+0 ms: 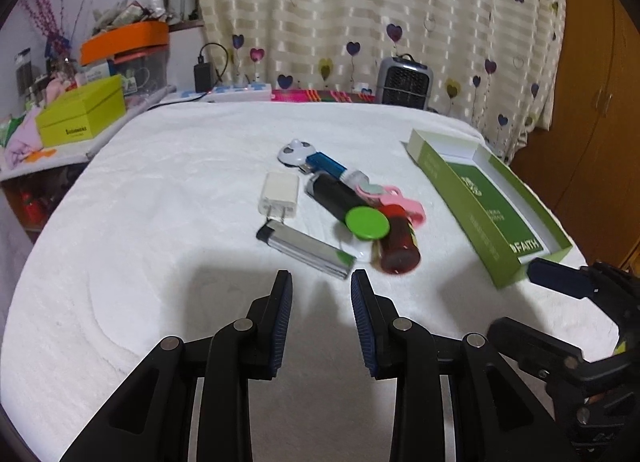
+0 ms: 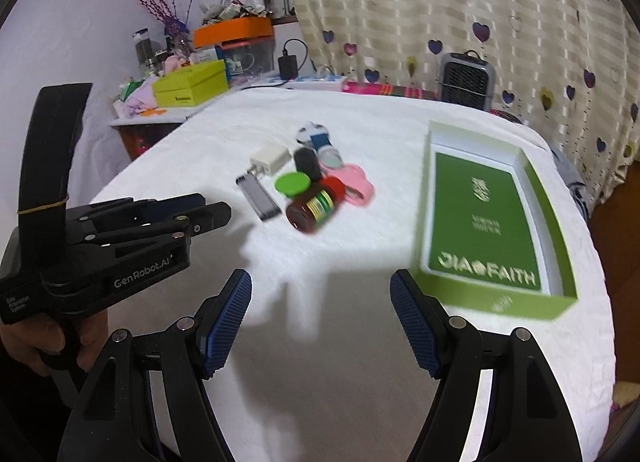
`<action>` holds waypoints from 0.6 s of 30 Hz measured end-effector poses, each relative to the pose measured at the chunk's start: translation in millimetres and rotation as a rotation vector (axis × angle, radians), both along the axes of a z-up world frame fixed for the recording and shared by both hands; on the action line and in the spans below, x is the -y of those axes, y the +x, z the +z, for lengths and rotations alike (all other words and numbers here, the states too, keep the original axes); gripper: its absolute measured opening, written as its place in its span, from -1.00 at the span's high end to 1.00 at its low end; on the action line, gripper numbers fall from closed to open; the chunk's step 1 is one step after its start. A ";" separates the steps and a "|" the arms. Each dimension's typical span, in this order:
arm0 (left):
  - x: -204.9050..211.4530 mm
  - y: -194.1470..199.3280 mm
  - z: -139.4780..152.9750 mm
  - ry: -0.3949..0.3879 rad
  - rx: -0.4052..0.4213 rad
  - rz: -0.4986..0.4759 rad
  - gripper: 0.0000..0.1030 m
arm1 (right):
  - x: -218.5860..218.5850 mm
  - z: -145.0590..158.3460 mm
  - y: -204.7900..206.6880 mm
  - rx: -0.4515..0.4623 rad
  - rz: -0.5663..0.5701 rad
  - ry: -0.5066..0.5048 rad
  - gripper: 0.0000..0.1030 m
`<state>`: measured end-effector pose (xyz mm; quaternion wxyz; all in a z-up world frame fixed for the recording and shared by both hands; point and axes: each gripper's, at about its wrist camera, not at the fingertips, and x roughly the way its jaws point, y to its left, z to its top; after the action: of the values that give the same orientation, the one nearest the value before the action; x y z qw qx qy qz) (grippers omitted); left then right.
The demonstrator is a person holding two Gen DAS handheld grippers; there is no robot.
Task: Organize rigid objects
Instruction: 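Grasp the silver lighter with the left tool while the right tool grasps the red-capped brown bottle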
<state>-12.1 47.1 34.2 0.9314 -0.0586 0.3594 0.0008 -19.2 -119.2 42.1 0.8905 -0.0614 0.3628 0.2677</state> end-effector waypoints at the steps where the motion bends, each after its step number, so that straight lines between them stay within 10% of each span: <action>1: -3.6 2.7 -0.5 -0.016 -0.003 -0.002 0.43 | -3.0 0.1 3.3 -0.003 0.003 0.004 -0.39; 7: -19.6 20.0 -4.6 -0.093 -0.016 0.005 0.43 | -25.0 -5.0 33.0 -0.045 0.007 0.016 -0.02; 18: -42.2 47.5 -21.0 -0.244 -0.072 0.052 0.37 | -48.9 -19.0 81.9 -0.140 -0.035 0.022 -0.01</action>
<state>35.4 89.3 13.2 0.9034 -0.1807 0.3885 -0.0169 62.7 -70.3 23.0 0.8682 -0.0264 0.4221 0.2595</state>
